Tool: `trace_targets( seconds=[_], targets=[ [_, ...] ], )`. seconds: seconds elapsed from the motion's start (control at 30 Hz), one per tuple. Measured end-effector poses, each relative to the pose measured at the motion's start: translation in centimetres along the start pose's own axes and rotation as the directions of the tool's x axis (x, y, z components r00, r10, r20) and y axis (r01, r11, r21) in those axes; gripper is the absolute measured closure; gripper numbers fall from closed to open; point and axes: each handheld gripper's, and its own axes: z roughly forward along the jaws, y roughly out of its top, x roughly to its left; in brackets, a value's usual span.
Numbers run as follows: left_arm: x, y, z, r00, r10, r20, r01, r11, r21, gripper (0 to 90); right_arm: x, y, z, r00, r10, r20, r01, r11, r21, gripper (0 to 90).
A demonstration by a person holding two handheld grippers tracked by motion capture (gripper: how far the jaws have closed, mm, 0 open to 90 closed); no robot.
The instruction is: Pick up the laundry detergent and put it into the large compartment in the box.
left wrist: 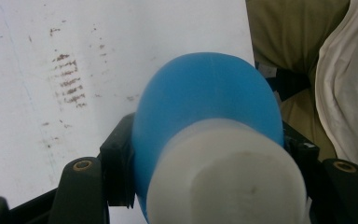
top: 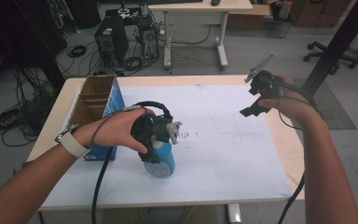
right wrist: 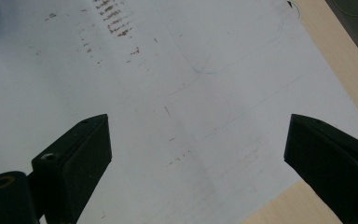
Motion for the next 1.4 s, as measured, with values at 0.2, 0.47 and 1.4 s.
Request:
trace_targets(
  seconds=[0.2,0.47,1.4],
  targets=[
    [0.1,-0.1,-0.9,0.9957,-0.092,-0.011,0.092,0.9957,-0.010,37.5,0.1,-0.1,-0.1,1.0000,-0.003,-0.002,0.003,1.000,-0.002,7.5],
    [0.3,0.0,-1.8,0.9842,-0.177,-0.010,0.177,0.9841,0.010,37.4,0.1,-0.2,-0.3,1.0000,-0.003,-0.003,0.003,1.000,-0.009,7.5],
    [0.6,-0.2,-6.8,0.8726,-0.486,-0.049,0.485,0.8740,-0.033,37.5,0.3,-0.1,-0.3,0.9999,-0.014,-0.008,0.014,1.000,-0.019,7.5]
  ],
)
